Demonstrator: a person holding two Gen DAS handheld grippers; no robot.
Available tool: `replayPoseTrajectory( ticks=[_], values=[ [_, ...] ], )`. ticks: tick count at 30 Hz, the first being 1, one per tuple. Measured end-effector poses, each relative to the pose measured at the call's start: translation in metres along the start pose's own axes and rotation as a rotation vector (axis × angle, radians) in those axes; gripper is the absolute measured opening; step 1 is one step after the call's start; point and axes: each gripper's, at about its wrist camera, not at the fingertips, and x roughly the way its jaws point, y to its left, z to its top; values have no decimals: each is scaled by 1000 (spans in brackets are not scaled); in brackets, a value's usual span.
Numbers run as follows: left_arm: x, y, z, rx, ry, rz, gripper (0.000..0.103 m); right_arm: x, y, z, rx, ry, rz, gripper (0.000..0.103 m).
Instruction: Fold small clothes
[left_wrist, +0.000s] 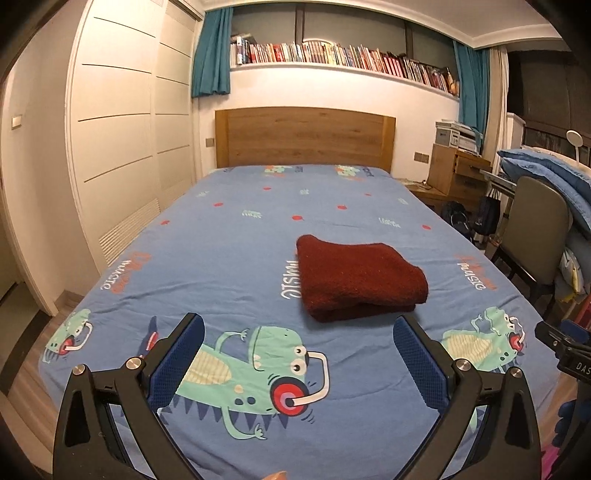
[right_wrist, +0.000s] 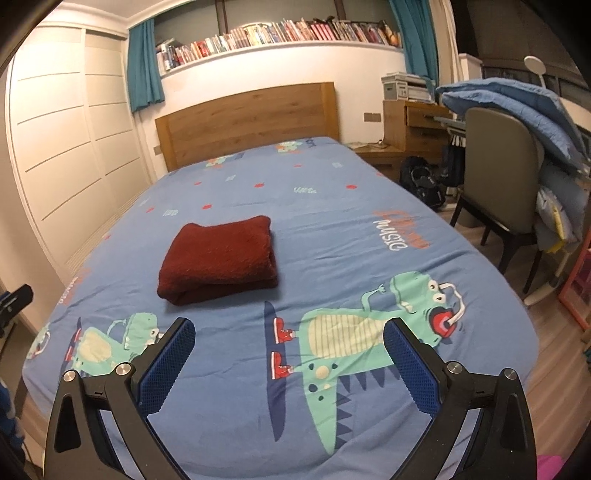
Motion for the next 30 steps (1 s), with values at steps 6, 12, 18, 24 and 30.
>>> replayPoseTrajectory(
  ticks=[6, 12, 18, 24, 30],
  values=[
    [-1, 6, -3, -15, -9, 6, 101, -7, -8, -1, 0, -15, -28, 102],
    [-3, 10, -8, -6, -12, 25, 101, -8, -19, -6, 26, -13, -55, 102],
    [-2, 11, -11, -4, -13, 39, 101, -8, -27, -12, 46, -4, -75, 102],
    [-1, 9, -12, 9, -16, 34, 101, -9, -33, -13, 52, -4, -85, 102],
    [1, 5, -14, 22, -12, 31, 101, -6, -33, -16, 50, 5, -86, 102]
  ],
)
